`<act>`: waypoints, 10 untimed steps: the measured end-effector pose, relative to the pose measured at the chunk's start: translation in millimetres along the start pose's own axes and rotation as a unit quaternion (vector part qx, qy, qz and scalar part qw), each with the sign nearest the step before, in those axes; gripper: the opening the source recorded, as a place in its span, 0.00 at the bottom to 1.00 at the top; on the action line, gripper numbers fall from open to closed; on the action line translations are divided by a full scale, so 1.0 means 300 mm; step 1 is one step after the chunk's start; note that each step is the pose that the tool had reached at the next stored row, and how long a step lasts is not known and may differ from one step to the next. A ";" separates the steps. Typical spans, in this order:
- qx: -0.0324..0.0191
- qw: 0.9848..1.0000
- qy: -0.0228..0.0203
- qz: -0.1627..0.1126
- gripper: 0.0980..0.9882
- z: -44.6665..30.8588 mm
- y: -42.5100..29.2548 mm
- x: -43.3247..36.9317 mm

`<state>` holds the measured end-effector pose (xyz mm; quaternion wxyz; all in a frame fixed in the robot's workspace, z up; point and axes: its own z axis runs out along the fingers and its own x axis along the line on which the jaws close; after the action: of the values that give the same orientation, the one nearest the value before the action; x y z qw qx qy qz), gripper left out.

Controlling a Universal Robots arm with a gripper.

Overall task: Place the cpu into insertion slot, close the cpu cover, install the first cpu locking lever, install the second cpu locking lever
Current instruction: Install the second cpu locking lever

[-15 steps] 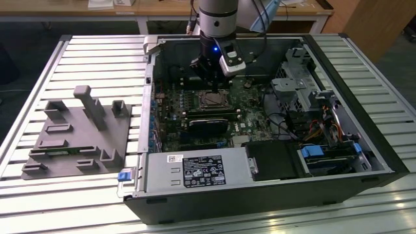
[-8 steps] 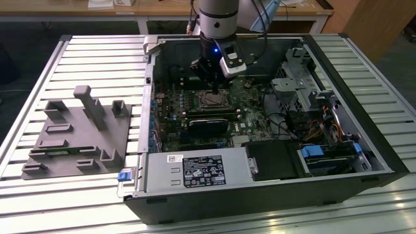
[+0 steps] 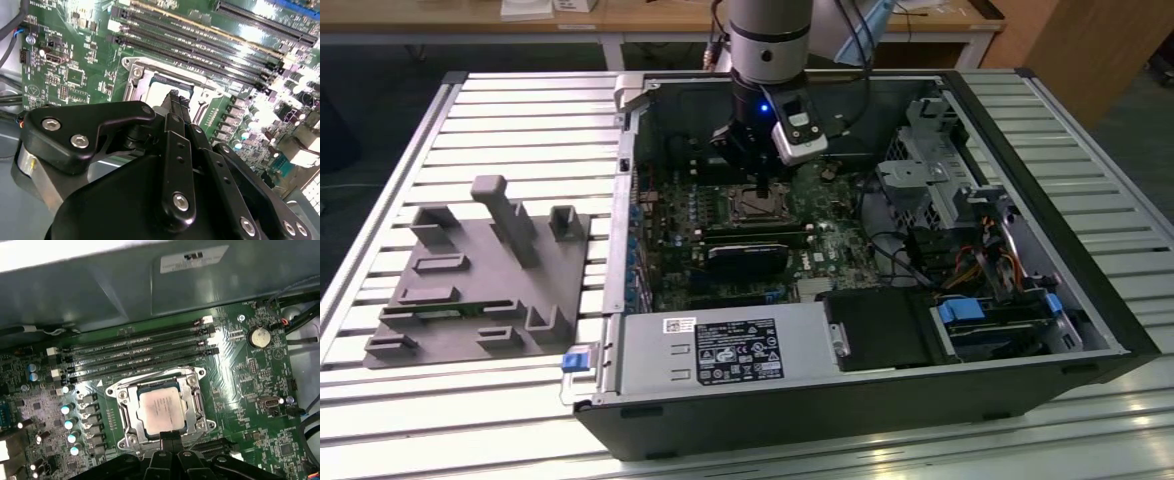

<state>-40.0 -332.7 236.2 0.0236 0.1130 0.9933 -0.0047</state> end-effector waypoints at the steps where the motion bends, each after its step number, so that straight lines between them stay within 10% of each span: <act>1: 0.000 1.000 0.000 0.000 0.01 0.000 -0.004 -0.001; 10: 0.000 1.000 0.000 0.000 0.01 0.001 -0.050 -0.012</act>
<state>-40.0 -348.1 236.3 0.0235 0.1130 0.9933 -0.0047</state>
